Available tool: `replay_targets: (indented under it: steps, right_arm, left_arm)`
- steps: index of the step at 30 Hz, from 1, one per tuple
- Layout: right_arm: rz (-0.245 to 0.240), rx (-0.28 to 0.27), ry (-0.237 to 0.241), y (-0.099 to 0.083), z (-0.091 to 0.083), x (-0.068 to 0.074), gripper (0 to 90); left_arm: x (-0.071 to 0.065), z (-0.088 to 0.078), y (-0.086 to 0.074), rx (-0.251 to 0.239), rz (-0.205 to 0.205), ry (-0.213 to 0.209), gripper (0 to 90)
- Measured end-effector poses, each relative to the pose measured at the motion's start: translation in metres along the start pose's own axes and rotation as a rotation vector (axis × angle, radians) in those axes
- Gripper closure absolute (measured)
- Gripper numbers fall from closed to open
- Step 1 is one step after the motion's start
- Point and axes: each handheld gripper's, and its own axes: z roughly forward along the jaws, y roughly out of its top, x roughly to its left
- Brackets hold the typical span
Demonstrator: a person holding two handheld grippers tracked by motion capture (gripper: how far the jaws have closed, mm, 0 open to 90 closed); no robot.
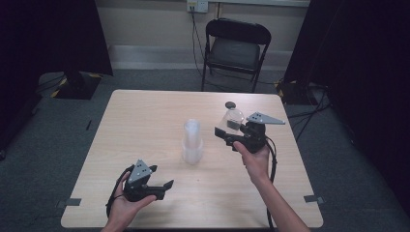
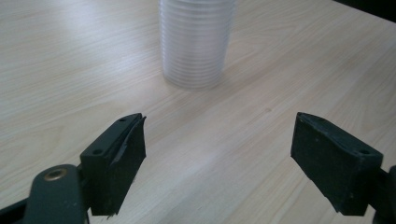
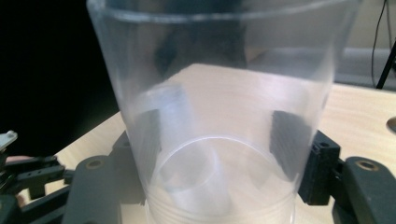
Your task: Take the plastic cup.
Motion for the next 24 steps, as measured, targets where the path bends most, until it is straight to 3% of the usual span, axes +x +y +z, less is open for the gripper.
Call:
replay_targets:
  steps: [2, 5, 12, 18, 20, 24]
  right_arm:
    - [0.023, 0.005, 0.021, -0.004, -0.003, 0.000, 33.8]
    - [0.054, 0.010, 0.035, -0.013, -0.005, 0.000, 33.9]
    - [0.079, 0.024, 0.061, -0.026, -0.009, 0.003, 34.6]
    - [0.113, 0.038, 0.083, -0.030, -0.019, 0.003, 35.3]
    - [0.129, 0.041, 0.089, -0.031, -0.023, 0.003, 35.4]
    - [0.153, 0.039, 0.108, -0.034, -0.026, 0.003, 35.4]
  left_arm:
    - [-0.001, 0.001, 0.002, 0.001, 0.023, -0.026, 18.8]
    - [-0.005, 0.005, 0.006, 0.002, 0.013, -0.045, 19.4]
    - [-0.020, 0.013, 0.020, -0.017, 0.071, -0.098, 16.7]
    - [-0.034, 0.029, 0.041, -0.097, 0.115, -0.129, 25.0]
    - [-0.038, 0.036, 0.046, -0.129, 0.103, -0.137, 26.0]
    - [-0.044, 0.048, 0.051, -0.144, 0.110, -0.158, 29.4]
